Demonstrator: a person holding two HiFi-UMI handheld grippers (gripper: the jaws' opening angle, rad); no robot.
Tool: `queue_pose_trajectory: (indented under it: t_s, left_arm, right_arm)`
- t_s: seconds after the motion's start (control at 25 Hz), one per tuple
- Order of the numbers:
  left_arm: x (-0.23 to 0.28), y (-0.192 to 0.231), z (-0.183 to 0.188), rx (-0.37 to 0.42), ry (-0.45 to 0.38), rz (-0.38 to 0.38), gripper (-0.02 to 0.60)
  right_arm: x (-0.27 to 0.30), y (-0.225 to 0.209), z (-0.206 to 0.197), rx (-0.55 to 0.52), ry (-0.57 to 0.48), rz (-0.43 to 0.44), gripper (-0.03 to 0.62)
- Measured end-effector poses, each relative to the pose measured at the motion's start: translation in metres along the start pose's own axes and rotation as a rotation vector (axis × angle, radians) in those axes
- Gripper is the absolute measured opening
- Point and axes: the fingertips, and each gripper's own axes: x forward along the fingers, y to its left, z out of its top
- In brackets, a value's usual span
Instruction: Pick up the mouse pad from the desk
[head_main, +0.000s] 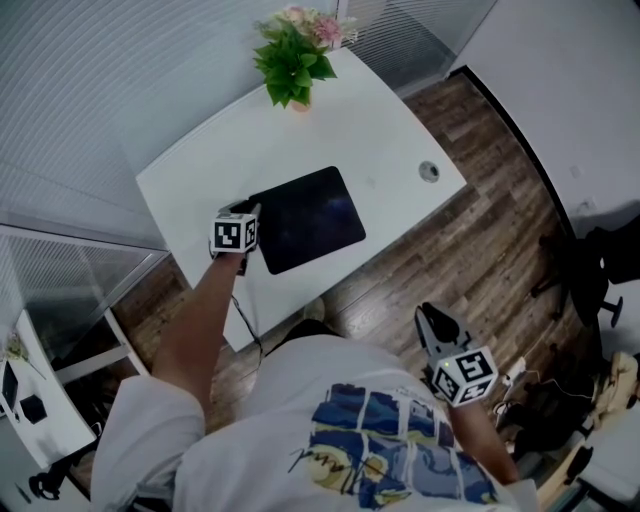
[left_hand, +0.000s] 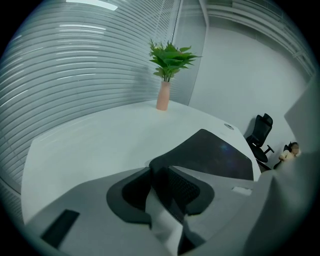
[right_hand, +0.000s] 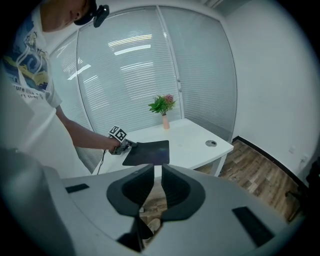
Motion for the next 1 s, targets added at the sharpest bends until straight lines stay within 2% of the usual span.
queue_pose_trajectory:
  t_s: [0.12,0.2,0.36,0.56,1.0]
  left_arm:
    - [0.001,-0.007,-0.001,0.007,0.006,-0.001,0.049]
    - [0.002,-0.010,-0.002,0.017,0.011,0.019,0.034]
    - [-0.003,-0.013,0.000,0.036,0.009,0.051,0.029]
    - [-0.012,-0.022,0.007,0.050,-0.001,0.053,0.028]
    - [-0.054,-0.062,0.030,0.091,-0.083,0.059,0.026]
  right_arm:
    - [-0.001,-0.001,-0.002,0.000,-0.001,-0.004,0.048]
    - [-0.004,-0.004,-0.003,0.005,-0.007,-0.012,0.046]
    - [-0.016,-0.009,-0.009,0.010,-0.020,-0.026,0.043]
    - [-0.031,-0.016,-0.019,0.022,-0.029,-0.029,0.040]
    - [-0.068,-0.033,-0.037,0.009,-0.071,-0.020,0.034]
